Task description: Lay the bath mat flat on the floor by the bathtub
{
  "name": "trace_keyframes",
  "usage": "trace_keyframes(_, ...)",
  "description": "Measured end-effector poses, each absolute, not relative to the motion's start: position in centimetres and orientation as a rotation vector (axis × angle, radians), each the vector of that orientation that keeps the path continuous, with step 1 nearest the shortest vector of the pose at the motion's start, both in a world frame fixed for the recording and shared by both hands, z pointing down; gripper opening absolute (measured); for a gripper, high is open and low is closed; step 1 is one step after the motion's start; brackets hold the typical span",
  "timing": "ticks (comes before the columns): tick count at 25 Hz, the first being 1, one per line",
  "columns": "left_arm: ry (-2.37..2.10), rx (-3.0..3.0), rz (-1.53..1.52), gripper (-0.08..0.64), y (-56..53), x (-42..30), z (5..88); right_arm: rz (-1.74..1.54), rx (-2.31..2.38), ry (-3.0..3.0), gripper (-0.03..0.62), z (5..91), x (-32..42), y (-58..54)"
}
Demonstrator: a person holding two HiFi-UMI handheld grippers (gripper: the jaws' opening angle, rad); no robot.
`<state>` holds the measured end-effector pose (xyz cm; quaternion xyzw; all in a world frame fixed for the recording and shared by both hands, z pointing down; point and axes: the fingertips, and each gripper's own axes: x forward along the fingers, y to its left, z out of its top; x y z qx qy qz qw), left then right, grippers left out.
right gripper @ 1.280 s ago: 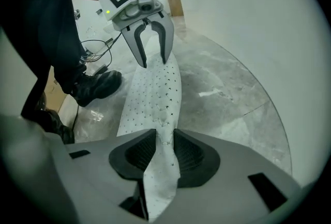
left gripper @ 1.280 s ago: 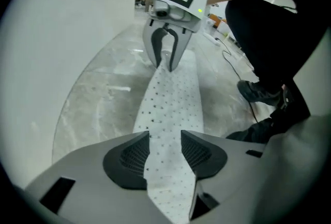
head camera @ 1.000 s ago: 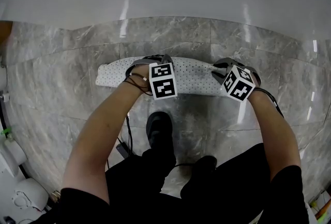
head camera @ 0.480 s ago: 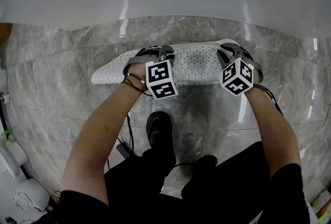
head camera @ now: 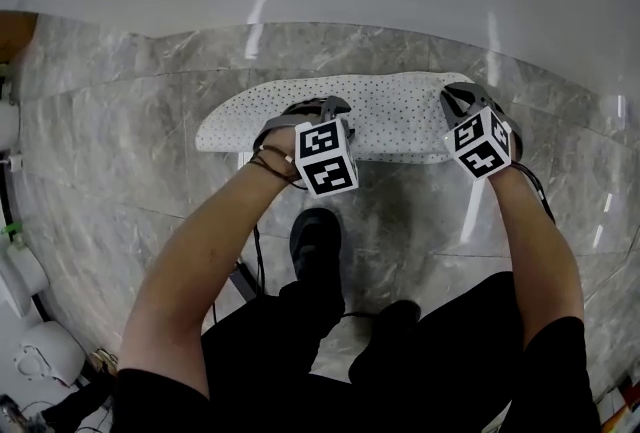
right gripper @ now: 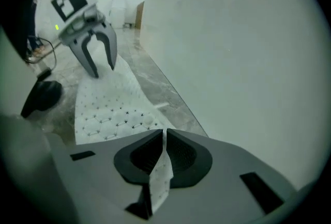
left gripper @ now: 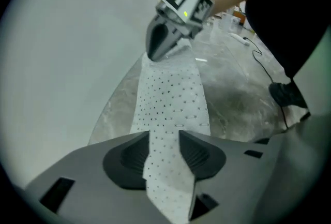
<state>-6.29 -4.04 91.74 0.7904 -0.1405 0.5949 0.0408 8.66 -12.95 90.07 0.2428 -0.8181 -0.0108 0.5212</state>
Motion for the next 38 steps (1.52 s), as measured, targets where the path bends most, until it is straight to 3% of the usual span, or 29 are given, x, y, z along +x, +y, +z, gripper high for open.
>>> trace_keyframes(1,-0.356,2.406,1.861,0.236,-2.9,-6.5,92.3,-0.030,0.531,-2.009,0.037,89.4,8.1,-12.1)
trace_keyframes(2,-0.301,2.390,1.892,0.264,-1.8,-6.8,92.8,-0.068,0.487,-2.041,0.035,88.6,7.8,-11.4)
trace_keyframes(6,-0.220,2.344,1.947,0.272,0.2,-7.5,94.0,-0.171,0.563,-2.032,0.014,86.4,10.1,-12.4)
trace_keyframes(11,-0.172,2.311,1.959,0.272,0.7,-7.4,94.6,0.202,0.565,-2.015,0.018,90.6,12.6,-12.5)
trace_keyframes(12,-0.174,2.298,1.965,0.272,0.5,-7.7,94.8,0.265,0.498,-2.009,0.109,91.8,12.5,-11.3)
trace_keyframes(13,-0.184,2.281,1.972,0.272,0.3,-8.1,94.9,0.323,0.430,-2.003,0.248,92.9,12.2,-10.0)
trace_keyframes(14,-0.200,2.259,1.976,0.272,-0.1,-8.5,95.0,0.375,0.368,-1.994,0.287,93.8,12.0,-8.8)
trace_keyframes(22,-0.240,2.120,1.993,0.270,-2.1,-10.2,95.8,0.609,0.366,-1.887,0.318,97.0,12.3,-7.1)
trace_keyframes(25,-0.171,2.124,2.069,0.187,-1.3,-9.6,96.3,0.756,0.466,-1.881,0.353,97.6,13.4,-7.4)
trace_keyframes(29,-0.135,2.113,2.205,0.147,-0.8,-9.3,96.7,0.822,0.483,-1.879,0.345,97.9,13.2,-7.0)
trace_keyframes(31,-0.135,2.111,2.252,0.105,-1.1,-9.4,96.6,0.758,0.413,-1.899,0.207,97.4,12.4,-6.3)
trace_keyframes(34,-0.155,2.126,2.285,0.009,-1.7,-9.3,96.3,0.527,0.371,-1.935,0.080,96.3,11.4,-6.3)
trace_keyframes(38,-0.286,2.220,2.290,0.011,-3.8,-9.3,95.3,0.435,0.488,-2.009,0.051,94.2,11.4,-9.1)
